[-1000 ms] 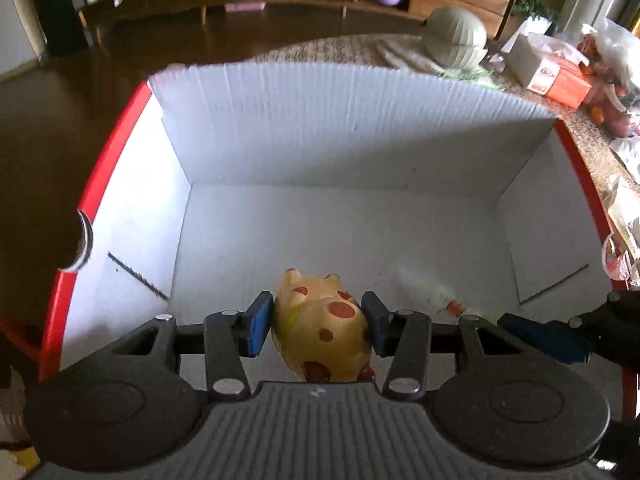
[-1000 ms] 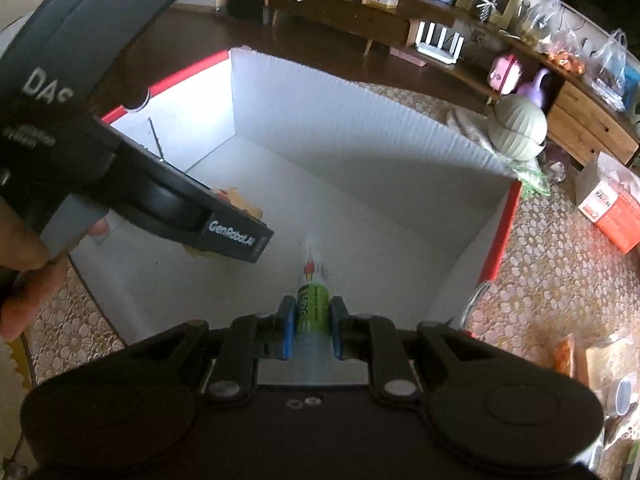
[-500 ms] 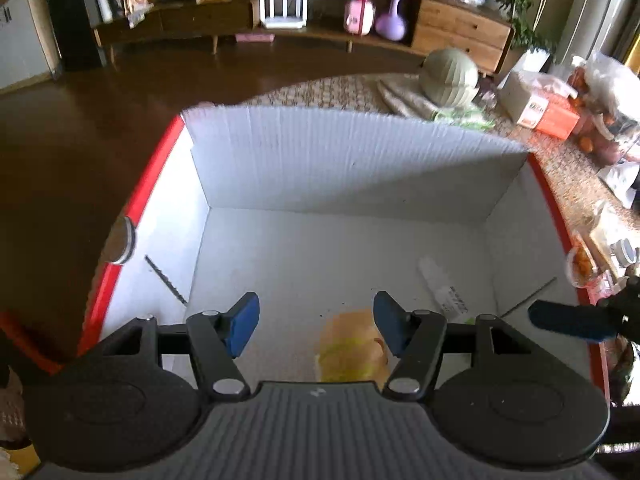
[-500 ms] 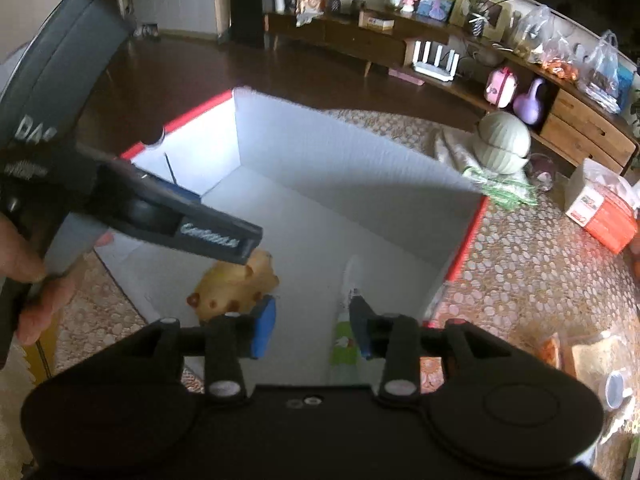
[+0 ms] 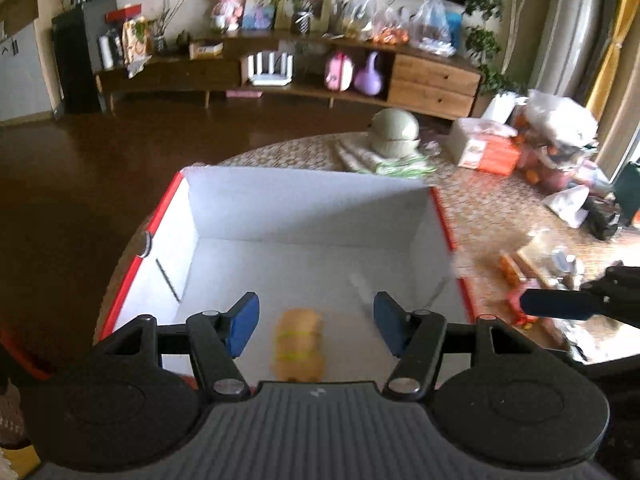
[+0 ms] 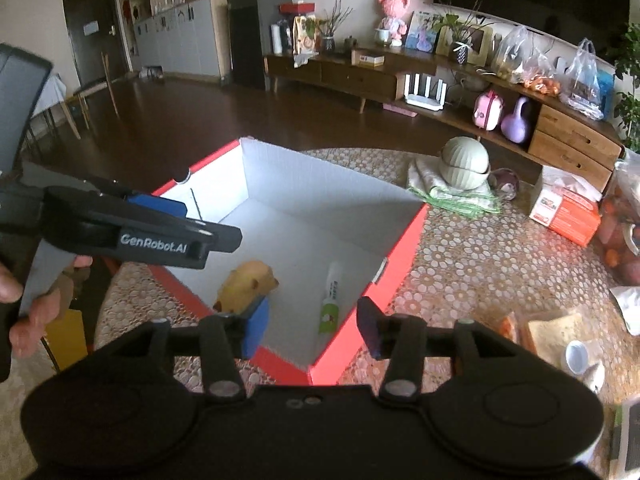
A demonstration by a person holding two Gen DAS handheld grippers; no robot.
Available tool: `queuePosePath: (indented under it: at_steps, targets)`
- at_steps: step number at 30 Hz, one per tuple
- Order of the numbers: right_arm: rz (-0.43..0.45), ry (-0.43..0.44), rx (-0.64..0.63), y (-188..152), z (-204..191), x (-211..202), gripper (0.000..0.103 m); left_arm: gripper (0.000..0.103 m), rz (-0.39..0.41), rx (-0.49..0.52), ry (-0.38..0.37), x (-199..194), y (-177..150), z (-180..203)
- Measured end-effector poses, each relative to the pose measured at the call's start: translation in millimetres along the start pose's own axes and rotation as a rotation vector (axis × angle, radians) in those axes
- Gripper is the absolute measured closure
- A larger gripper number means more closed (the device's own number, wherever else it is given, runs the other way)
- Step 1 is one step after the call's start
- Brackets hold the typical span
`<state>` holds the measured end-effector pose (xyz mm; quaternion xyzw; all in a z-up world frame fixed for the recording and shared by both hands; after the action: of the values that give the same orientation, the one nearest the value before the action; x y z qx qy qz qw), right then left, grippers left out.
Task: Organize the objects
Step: 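Move both tools back from the box toward the cluttered table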
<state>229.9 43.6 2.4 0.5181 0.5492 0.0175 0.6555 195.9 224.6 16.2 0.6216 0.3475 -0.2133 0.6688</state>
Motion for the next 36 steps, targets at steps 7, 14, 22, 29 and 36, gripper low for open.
queuePosePath:
  at_steps: [7,14,22,29,36]
  targets:
    - [0.053,0.010,0.041,-22.3,13.0,-39.8,0.045,0.041,0.079,0.015,-0.052,-41.5,-19.5,35.2]
    - [0.121,-0.022,0.108,-51.5,40.6,-83.6,0.036,0.032,0.147,0.034,-0.053,-74.1,-42.3,69.0]
    - [0.196,-0.054,0.126,-87.9,61.1,-125.8,0.021,0.028,0.159,0.051,-0.100,-89.8,-68.3,115.6]
    - [0.221,-0.100,0.122,-121.7,84.1,-155.2,0.008,0.021,0.171,0.096,-0.132,-91.2,-90.9,154.4]
    - [0.219,-0.173,0.153,-155.9,115.0,-167.9,0.004,0.019,0.151,0.131,-0.194,-76.0,-109.9,187.5]
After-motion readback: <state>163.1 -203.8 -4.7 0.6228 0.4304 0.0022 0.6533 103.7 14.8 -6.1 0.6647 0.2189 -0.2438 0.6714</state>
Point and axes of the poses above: each gripper's, at about its wrist camera, not at the fingertips, and x roughly the way its jaws point, z to its right, y to its top, the point moved 1 cm from there along x, roughly the way its jaws point, and after that the axes turned 6 degrees about y, right-handed, at the moved point
